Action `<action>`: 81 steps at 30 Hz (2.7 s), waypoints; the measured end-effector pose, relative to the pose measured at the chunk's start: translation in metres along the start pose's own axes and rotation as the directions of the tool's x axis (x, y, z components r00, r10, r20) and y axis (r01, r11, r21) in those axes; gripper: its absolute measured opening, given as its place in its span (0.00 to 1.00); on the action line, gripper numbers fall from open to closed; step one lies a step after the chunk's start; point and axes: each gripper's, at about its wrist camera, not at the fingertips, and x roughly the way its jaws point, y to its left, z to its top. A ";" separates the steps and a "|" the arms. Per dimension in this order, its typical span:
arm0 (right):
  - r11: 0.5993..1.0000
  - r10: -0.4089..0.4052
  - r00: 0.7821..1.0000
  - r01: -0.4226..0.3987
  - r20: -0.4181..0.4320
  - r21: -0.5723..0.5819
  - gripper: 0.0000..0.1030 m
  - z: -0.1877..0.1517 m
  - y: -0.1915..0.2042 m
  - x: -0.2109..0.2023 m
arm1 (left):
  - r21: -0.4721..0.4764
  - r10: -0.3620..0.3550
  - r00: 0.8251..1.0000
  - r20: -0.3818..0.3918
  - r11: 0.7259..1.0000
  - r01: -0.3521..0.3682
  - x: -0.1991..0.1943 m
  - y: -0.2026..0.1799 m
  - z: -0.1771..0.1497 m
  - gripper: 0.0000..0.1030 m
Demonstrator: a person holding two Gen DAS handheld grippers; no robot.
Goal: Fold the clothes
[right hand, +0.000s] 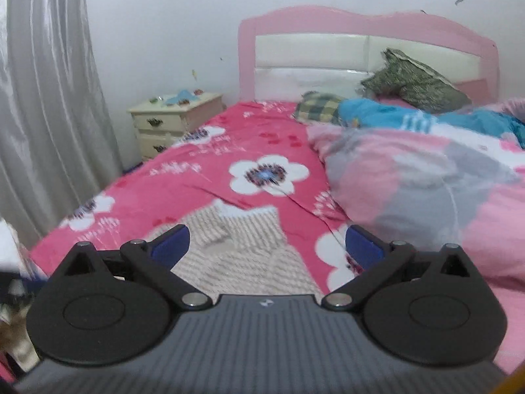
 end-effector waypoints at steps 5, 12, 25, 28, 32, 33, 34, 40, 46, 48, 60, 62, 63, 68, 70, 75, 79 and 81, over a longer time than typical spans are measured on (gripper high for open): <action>0.978 -0.051 0.990 0.023 -0.130 -0.205 0.97 -0.034 0.004 0.063 | 0.163 0.226 0.969 -0.102 0.965 -0.208 0.082 -0.008 0.053 0.58; 0.936 0.007 0.977 -0.082 -0.214 -0.343 0.97 -0.025 0.011 0.164 | 0.164 0.181 0.983 0.006 0.970 -0.179 0.190 0.030 0.100 0.58; 0.943 0.332 0.867 -0.319 -0.371 0.098 0.80 0.024 -0.040 0.373 | -0.090 0.010 0.995 -0.099 0.996 -0.019 0.320 0.116 0.158 0.58; 0.940 0.340 0.852 -0.305 -0.397 0.151 0.73 0.020 -0.047 0.397 | -0.146 -0.032 0.995 -0.090 0.989 0.019 0.332 0.124 0.159 0.57; 0.932 0.359 0.827 -0.292 -0.433 0.215 0.64 0.013 -0.056 0.418 | -0.195 -0.085 0.991 -0.105 0.979 0.063 0.345 0.129 0.163 0.49; 0.928 0.369 0.823 -0.296 -0.433 0.227 0.62 0.011 -0.056 0.420 | -0.197 -0.093 0.990 -0.108 0.978 0.070 0.347 0.129 0.164 0.46; 0.923 0.378 0.819 -0.301 -0.432 0.238 0.61 0.010 -0.057 0.422 | -0.195 -0.097 0.989 -0.113 0.978 0.073 0.349 0.128 0.164 0.42; 0.937 0.343 0.841 -0.273 -0.419 0.220 0.32 0.008 -0.048 0.424 | -0.218 -0.063 0.992 -0.114 0.975 0.037 0.358 0.117 0.165 0.20; 0.950 0.312 0.887 -0.279 -0.342 0.143 0.09 0.021 -0.037 0.397 | -0.215 -0.066 0.998 -0.016 0.975 0.061 0.327 0.107 0.168 0.12; 0.947 0.320 0.900 -0.297 -0.296 0.120 0.09 0.027 -0.034 0.378 | -0.166 -0.091 0.995 0.034 0.981 0.095 0.305 0.100 0.171 0.12; 0.815 0.258 0.965 -0.245 -0.050 -0.525 0.09 0.000 0.040 0.208 | 0.501 -0.148 0.965 0.214 0.865 0.021 0.154 0.025 0.103 0.12; 0.696 0.239 0.971 -0.186 -0.020 -0.693 0.09 -0.027 0.054 0.189 | 0.635 -0.124 0.971 0.205 0.772 -0.036 0.142 0.009 0.074 0.12; 0.607 0.228 0.974 -0.148 -0.008 -0.781 0.09 -0.044 0.060 0.185 | 0.708 -0.104 0.974 0.203 0.703 -0.073 0.140 0.000 0.057 0.12; 0.073 0.160 0.987 -0.003 0.009 -0.997 0.12 -0.130 0.072 0.187 | 0.921 0.032 0.993 0.115 0.372 -0.119 0.169 -0.025 -0.029 0.21; -0.099 0.124 0.992 0.006 -0.006 -0.995 0.15 -0.154 0.066 0.197 | 0.930 0.112 0.991 0.075 0.350 -0.110 0.183 -0.026 -0.043 0.23; -0.228 0.159 0.987 0.019 -0.018 -0.973 0.20 -0.154 0.049 0.167 | 0.879 0.055 0.998 -0.044 0.476 0.013 0.146 -0.012 -0.024 0.31; -0.003 0.200 0.979 -0.048 -0.048 -0.999 0.21 -0.113 0.043 0.124 | 0.760 -0.011 1.000 -0.013 0.650 0.017 0.109 0.004 0.014 0.35; 0.242 0.210 0.976 -0.109 -0.058 -0.964 0.21 -0.079 0.044 0.124 | 0.668 -0.042 0.998 0.054 0.744 -0.005 0.105 0.010 0.036 0.35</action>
